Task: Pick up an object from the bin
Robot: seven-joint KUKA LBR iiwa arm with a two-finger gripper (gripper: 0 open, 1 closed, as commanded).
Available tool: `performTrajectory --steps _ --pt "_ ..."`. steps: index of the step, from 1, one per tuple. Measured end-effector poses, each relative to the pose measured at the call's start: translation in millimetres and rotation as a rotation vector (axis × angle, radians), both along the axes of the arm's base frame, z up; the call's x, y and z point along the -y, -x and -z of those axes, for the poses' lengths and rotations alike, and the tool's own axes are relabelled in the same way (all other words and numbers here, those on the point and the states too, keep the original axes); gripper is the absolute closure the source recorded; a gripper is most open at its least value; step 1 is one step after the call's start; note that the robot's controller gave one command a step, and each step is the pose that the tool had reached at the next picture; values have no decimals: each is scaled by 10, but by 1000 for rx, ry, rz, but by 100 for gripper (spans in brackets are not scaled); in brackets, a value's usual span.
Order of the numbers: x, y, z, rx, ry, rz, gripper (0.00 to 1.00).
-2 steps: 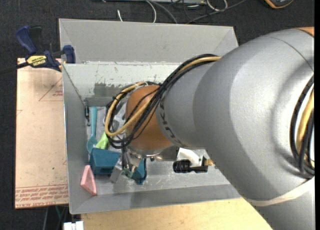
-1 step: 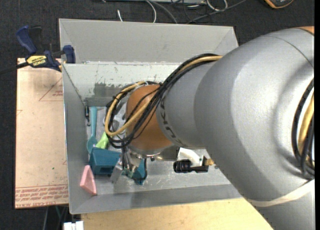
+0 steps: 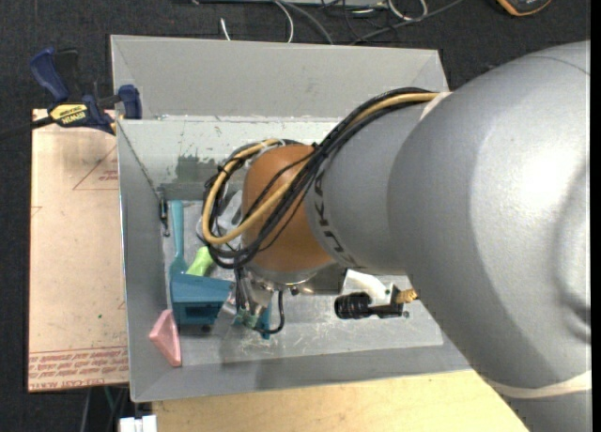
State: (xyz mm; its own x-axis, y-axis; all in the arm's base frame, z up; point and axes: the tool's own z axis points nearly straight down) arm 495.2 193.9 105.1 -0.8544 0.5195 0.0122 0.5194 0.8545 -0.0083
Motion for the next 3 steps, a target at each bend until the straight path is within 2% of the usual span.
performTrajectory --steps 1,3 --pt "-5 -28 -417 9 -2 0 100" --pt "0 -14 -1033 1 1 -4 100"
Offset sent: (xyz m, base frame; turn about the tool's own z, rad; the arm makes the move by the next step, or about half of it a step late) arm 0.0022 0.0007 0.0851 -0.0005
